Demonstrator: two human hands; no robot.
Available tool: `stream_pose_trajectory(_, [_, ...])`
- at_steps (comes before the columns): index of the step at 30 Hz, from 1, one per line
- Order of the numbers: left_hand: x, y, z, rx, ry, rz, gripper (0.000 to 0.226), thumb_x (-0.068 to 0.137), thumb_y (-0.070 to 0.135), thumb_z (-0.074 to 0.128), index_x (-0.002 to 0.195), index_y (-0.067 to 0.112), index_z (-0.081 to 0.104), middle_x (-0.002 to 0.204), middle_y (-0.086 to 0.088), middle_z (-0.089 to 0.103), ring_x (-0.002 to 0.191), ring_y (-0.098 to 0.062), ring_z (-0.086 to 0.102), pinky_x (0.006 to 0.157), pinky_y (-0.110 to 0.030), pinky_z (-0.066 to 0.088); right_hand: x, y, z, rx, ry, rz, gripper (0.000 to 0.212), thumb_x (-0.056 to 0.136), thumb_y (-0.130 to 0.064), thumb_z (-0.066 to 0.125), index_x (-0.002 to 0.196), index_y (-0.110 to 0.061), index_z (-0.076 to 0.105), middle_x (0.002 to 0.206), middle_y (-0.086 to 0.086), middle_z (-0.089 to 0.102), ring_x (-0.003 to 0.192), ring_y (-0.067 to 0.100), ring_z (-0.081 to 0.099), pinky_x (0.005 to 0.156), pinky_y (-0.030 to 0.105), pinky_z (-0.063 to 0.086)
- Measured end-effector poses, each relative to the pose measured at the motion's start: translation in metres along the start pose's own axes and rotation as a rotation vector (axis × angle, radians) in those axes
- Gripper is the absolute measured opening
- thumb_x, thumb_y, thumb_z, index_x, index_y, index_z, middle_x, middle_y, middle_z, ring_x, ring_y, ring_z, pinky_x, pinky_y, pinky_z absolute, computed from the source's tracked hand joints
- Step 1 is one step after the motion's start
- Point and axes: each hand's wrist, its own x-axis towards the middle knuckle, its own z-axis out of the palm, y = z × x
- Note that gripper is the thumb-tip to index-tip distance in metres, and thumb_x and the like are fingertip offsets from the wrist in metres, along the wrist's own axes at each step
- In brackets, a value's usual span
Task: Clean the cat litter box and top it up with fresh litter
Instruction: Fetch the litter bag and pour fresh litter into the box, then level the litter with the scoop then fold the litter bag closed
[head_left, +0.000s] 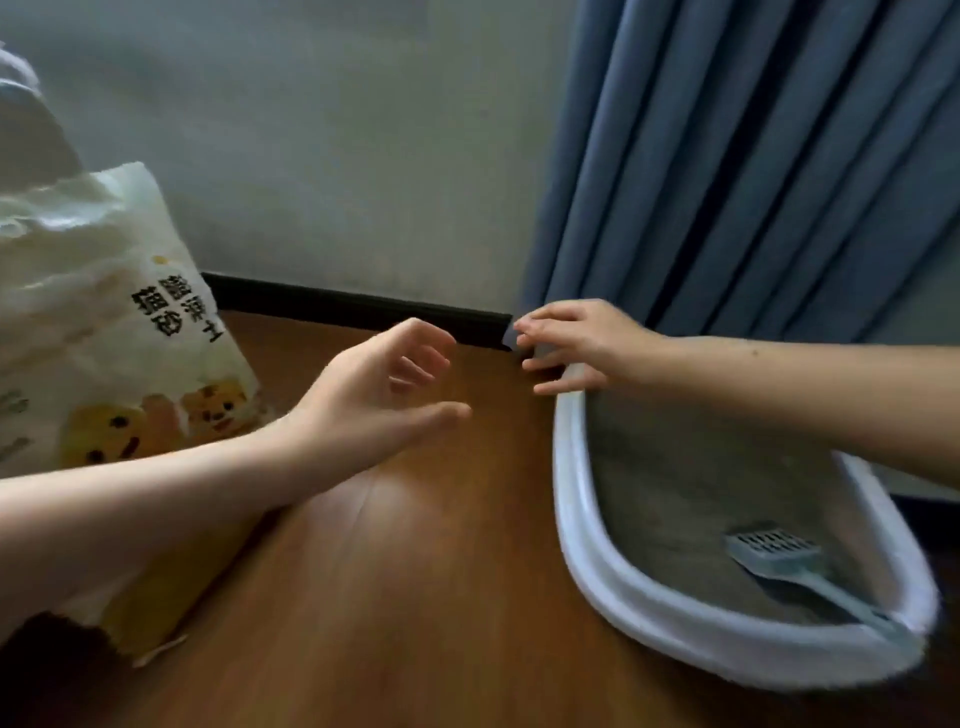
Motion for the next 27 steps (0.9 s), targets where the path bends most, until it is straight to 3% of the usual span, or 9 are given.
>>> stream_pose_trajectory(4, [0.051,0.043,0.062,0.072,-0.217,0.178,0.045,0.070,0.030,0.084,0.108,0.033,0.060,0.093,0.016,0.064,0.091,0.005,0.058,0.075,-0.005,0.045,-0.037,0.048,-0.089,-0.069,0.211,0.060,0.018,0.096,-0.018,0.057,0.112,-0.010,0.060,0.111,0.009,0.063,0.100,0.025,0.065,0.076,0.038,0.059])
stream_pose_trajectory(7, [0.071,0.059,0.116,0.168,-0.388,0.286,0.047,0.074,0.038,0.081,0.114,0.031,0.057,0.100,0.019,0.061,0.094,0.002,0.058,0.077,-0.010,0.046,-0.064,0.094,-0.134,-0.332,0.315,0.163,0.006,0.094,-0.015,0.058,0.097,-0.010,0.061,0.101,0.012,0.065,0.089,0.026,0.066,0.071,0.035,0.058])
stream_pose_trajectory(11, [0.075,0.043,0.178,0.248,-0.531,0.312,0.053,0.081,0.039,0.076,0.126,0.023,0.051,0.116,0.010,0.057,0.104,-0.010,0.057,0.088,-0.030,0.050,-0.099,0.153,-0.150,-0.886,0.119,0.487,0.026,0.092,-0.030,0.061,0.094,-0.004,0.063,0.086,0.011,0.067,0.063,0.018,0.058,0.056,0.027,0.046])
stream_pose_trajectory(15, [0.067,0.006,0.214,0.323,-0.552,0.247,0.052,0.087,0.039,0.069,0.132,0.020,0.048,0.126,0.004,0.057,0.111,-0.014,0.056,0.092,-0.028,0.047,-0.120,0.184,-0.135,-1.161,-0.111,0.742,0.055,0.085,-0.039,0.065,0.128,-0.008,0.049,0.115,0.007,0.064,0.094,0.018,0.064,0.078,0.029,0.055])
stream_pose_trajectory(19, [0.066,-0.016,0.230,0.385,-0.518,0.286,0.042,0.092,0.040,0.062,0.127,0.018,0.053,0.123,0.004,0.058,0.110,-0.013,0.055,0.088,-0.020,0.040,-0.121,0.193,-0.125,-1.177,-0.114,0.787,0.073,0.088,-0.013,0.063,0.147,-0.008,0.020,0.127,0.010,0.056,0.101,0.021,0.062,0.084,0.032,0.054])
stream_pose_trajectory(20, [0.067,-0.016,0.232,0.376,-0.510,0.293,0.039,0.094,0.039,0.061,0.126,0.018,0.054,0.121,0.003,0.059,0.108,-0.013,0.056,0.087,-0.021,0.041,-0.118,0.190,-0.127,-1.211,-0.123,0.781,0.073,0.089,-0.010,0.060,0.148,-0.006,0.017,0.128,0.011,0.056,0.101,0.021,0.061,0.082,0.031,0.053])
stream_pose_trajectory(22, [0.071,-0.014,0.239,0.359,-0.494,0.311,0.036,0.095,0.038,0.058,0.124,0.017,0.055,0.118,0.002,0.060,0.106,-0.015,0.057,0.087,-0.025,0.045,-0.109,0.177,-0.137,-1.301,-0.197,0.773,0.057,0.092,-0.011,0.058,0.142,-0.001,0.032,0.120,0.010,0.061,0.091,0.019,0.060,0.070,0.027,0.051])
stream_pose_trajectory(24, [0.074,-0.015,0.247,0.347,-0.487,0.313,0.034,0.097,0.038,0.056,0.123,0.016,0.055,0.116,0.001,0.060,0.105,-0.016,0.057,0.087,-0.028,0.047,-0.093,0.160,-0.155,-1.335,-0.273,0.784,0.031,0.091,-0.009,0.057,0.120,0.002,0.058,0.099,0.010,0.066,0.074,0.019,0.059,0.060,0.028,0.052])
stream_pose_trajectory(27, [0.076,-0.019,0.262,0.343,-0.456,0.310,0.030,0.098,0.036,0.054,0.118,0.015,0.058,0.110,0.000,0.063,0.101,-0.017,0.057,0.087,-0.030,0.046,-0.065,0.132,-0.184,-1.235,-0.259,0.851,0.009,0.086,-0.003,0.057,0.092,-0.001,0.062,0.079,0.012,0.054,0.055,0.018,0.048,0.047,0.026,0.039])
